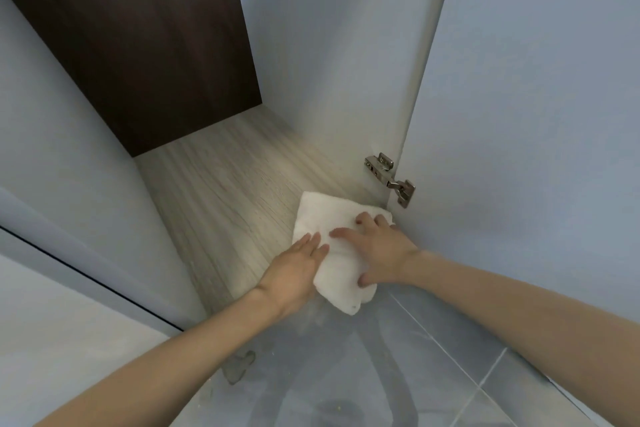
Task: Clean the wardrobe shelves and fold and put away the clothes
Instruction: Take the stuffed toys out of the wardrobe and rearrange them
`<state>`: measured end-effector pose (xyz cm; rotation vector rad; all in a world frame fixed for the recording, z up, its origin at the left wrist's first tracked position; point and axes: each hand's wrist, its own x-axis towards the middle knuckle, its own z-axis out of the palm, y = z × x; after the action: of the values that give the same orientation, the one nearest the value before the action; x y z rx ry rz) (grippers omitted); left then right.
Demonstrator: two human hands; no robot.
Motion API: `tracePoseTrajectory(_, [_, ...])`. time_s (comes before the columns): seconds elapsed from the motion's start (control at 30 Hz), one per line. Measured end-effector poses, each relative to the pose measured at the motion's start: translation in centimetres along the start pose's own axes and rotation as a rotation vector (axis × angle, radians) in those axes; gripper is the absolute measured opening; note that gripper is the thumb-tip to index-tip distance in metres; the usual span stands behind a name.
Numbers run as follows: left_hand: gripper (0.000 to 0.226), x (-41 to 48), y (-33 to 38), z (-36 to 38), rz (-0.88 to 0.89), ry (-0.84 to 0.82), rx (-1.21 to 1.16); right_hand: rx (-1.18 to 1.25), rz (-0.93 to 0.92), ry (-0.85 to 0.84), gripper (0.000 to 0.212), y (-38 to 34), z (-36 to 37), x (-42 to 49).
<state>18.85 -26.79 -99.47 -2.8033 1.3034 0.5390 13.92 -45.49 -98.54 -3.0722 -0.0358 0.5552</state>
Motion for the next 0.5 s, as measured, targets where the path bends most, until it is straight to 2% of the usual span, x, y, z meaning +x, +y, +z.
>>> tracePoseTrajectory(0.07, [0.051,0.0,0.4,-1.0,0.011,-0.001,-0.045,0.028,-0.012,0.076,0.07,0.0,1.0,-0.7])
tracePoseTrajectory(0.13, [0.039,-0.2,1.3,-2.0,0.041,-0.023,-0.065,-0.007,-0.1,0.071,0.047,0.0,1.7,-1.7])
tracePoseTrajectory(0.23, [0.036,-0.1,2.2,-3.4,0.083,-0.037,-0.067,0.021,-0.141,0.082,0.038,0.3,1.8,-2.9])
tracePoseTrajectory(0.37, [0.042,0.9,1.6,-6.8,0.081,0.279,-0.119,0.189,-0.05,0.352,0.037,1.9,-1.3,-2.3])
tracePoseTrajectory(0.5, [0.05,2.2,0.1,-10.3,0.03,0.596,-0.127,0.593,-0.012,0.567,0.046,2.0,-5.6,0.5])
